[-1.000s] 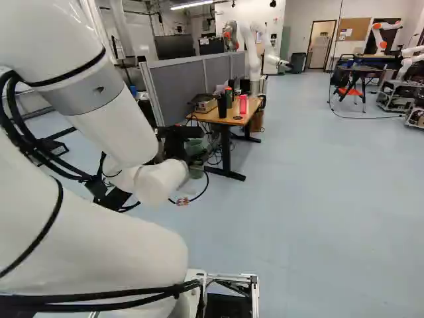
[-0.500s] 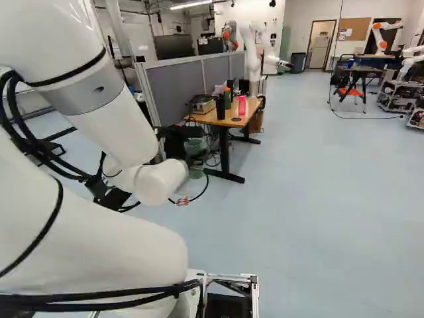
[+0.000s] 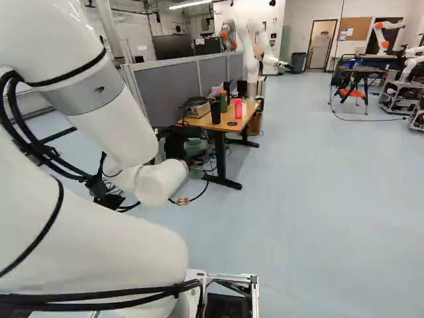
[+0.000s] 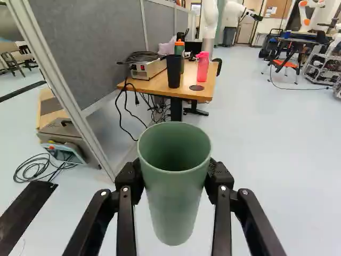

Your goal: Place the green cup on the table

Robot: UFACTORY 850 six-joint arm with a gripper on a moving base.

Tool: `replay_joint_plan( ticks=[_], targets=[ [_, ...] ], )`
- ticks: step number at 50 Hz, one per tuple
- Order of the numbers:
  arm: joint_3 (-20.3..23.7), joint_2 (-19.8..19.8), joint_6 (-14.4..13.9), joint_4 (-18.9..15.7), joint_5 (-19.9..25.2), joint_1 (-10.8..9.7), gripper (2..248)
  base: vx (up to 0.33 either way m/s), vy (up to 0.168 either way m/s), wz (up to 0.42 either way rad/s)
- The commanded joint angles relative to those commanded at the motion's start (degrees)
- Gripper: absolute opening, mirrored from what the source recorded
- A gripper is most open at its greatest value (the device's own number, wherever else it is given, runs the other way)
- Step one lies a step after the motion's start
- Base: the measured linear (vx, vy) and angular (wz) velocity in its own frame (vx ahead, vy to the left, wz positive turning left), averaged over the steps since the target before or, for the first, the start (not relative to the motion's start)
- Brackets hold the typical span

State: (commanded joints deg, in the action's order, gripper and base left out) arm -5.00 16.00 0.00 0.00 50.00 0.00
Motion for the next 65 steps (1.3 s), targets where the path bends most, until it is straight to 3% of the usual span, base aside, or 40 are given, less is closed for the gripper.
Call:
replay_joint_plan(
  ticks=[65],
  targets=[
    [0.0, 0.0, 0.0, 0.0, 0.0, 0.0, 126, 0.227, -0.082, 0.009]
  ],
)
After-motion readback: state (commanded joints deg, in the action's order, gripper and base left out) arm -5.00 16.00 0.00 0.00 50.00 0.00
